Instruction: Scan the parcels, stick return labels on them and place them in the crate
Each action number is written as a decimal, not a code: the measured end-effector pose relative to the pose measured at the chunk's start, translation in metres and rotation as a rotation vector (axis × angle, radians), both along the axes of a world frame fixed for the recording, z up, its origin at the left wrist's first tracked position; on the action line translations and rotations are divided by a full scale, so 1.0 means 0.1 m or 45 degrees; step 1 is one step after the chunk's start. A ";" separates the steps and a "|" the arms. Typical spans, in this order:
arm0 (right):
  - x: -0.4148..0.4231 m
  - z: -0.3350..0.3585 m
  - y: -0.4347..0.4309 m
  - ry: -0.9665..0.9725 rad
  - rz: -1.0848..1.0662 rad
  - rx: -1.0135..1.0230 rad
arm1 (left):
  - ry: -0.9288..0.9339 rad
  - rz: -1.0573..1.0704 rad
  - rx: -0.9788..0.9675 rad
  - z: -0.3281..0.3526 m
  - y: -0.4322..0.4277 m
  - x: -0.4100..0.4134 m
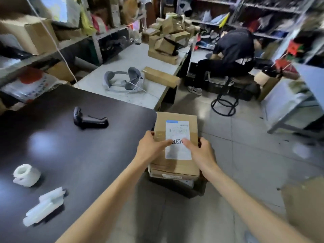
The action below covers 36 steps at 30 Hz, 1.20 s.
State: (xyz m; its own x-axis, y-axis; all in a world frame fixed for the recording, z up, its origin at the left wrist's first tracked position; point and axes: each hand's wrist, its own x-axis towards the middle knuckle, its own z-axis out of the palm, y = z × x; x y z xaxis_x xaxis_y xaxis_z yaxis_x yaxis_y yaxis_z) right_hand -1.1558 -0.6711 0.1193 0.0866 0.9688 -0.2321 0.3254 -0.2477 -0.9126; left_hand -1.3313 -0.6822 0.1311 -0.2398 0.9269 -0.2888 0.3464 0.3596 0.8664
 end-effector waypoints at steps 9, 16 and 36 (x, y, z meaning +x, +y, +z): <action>0.96 -0.34 0.15 0.018 -0.205 -0.051 | -0.198 -0.112 -0.078 -0.36 0.31 0.86; 0.95 -0.74 0.87 0.076 -0.243 -0.161 | -0.207 -0.112 -0.150 -0.76 1.07 0.85; 1.50 -2.53 2.44 0.050 -0.202 -0.458 | -0.192 -0.139 -0.537 -2.73 2.74 1.33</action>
